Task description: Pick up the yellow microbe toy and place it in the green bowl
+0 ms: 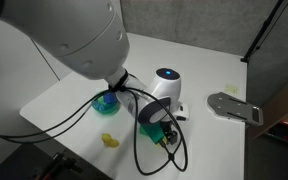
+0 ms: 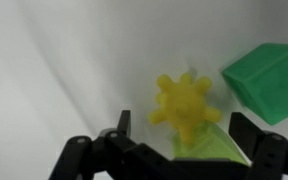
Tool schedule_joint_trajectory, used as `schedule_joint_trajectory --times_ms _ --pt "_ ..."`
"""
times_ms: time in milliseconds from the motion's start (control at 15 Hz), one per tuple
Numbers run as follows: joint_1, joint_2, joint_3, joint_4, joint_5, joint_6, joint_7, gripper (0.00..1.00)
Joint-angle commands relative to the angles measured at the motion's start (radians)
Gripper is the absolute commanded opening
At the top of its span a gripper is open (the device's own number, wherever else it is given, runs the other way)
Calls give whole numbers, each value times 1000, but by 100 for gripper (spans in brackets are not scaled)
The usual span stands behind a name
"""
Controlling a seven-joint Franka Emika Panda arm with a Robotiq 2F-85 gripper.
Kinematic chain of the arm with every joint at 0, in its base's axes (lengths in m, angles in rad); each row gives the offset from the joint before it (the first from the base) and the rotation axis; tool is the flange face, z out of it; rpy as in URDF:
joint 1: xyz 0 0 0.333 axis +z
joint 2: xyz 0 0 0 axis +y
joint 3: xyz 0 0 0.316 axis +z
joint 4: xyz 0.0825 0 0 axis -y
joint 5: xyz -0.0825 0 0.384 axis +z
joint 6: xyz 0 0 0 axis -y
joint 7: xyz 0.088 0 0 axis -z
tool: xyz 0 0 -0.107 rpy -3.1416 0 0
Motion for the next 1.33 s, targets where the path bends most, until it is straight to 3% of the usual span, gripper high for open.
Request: schedule_joint_trajectory --times_ms 0,333,600,1000,1067,1133,1267 --pt "-67 40 75 12 54 91 -80 100" --pt "-85 90 106 20 51 184 -100 100" --pt "-68 112 85 31 40 194 -85 100" --pt "11 129 -6 39 8 147 -46 100" --pt "21 129 -16 38 4 139 -46 75" --pt "34 129 -27 35 1 136 -42 73" --pt "60 116 -49 24 -4 132 -35 57"
